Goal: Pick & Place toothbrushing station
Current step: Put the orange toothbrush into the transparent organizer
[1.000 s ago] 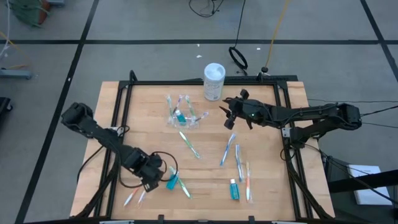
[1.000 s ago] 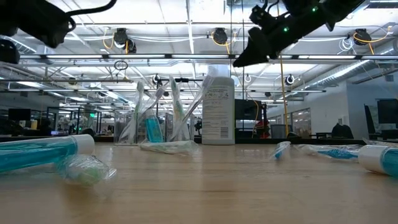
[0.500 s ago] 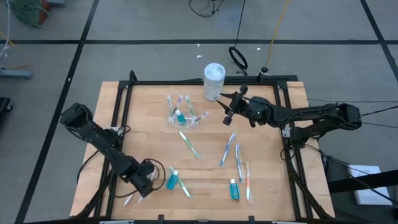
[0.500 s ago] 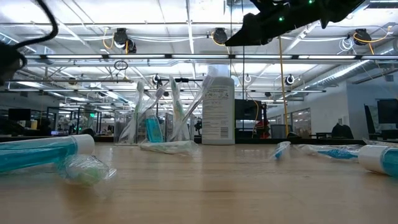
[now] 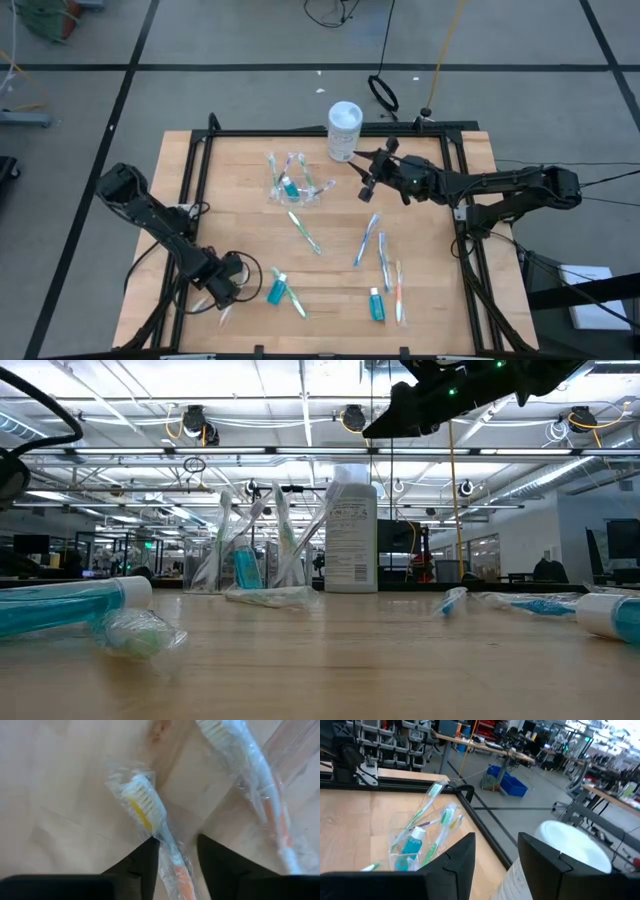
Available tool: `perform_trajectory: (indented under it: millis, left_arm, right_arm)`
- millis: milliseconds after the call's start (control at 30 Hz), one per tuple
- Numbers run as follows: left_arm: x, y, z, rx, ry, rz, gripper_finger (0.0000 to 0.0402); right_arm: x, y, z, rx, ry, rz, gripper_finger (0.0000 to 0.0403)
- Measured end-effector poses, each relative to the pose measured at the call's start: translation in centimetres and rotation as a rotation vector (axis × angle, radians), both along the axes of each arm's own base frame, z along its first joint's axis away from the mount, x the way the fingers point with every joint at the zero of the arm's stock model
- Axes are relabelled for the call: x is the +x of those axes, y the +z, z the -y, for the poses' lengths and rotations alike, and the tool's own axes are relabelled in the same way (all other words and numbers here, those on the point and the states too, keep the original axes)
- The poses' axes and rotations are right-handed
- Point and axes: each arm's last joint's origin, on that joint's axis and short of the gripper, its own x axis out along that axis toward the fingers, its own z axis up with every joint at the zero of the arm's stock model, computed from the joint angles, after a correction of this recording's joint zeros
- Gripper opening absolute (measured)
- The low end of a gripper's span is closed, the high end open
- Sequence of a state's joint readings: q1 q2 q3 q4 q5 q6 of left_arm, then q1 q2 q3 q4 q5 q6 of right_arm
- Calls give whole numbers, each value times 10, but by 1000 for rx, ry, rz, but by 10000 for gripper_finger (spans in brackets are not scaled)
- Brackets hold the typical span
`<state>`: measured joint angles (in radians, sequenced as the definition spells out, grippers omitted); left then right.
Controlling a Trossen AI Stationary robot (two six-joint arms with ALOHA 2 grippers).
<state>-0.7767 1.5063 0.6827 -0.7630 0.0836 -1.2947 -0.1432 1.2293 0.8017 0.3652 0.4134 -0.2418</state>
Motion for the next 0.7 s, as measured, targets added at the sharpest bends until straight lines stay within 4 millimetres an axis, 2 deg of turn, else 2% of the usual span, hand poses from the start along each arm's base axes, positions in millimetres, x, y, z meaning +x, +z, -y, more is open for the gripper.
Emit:
perform_trajectory:
  millis: [267, 433, 567, 700]
  left_arm:
    - [8, 1, -13, 111, -118, 76, 12]
    - [19, 12, -36, 230, -151, 154, 19]
    - [33, 45, -52, 289, -172, 240, 8]
    - [38, 86, -74, 525, -170, 412, 13]
  right_arm:
    - [-2, -9, 0, 73, -12, -54, 139]
    - [-3, -13, -1, 80, -13, -96, 139]
    - [-2, -12, -1, 79, -13, -91, 139]
    - [-2, -12, -1, 74, -12, -95, 139]
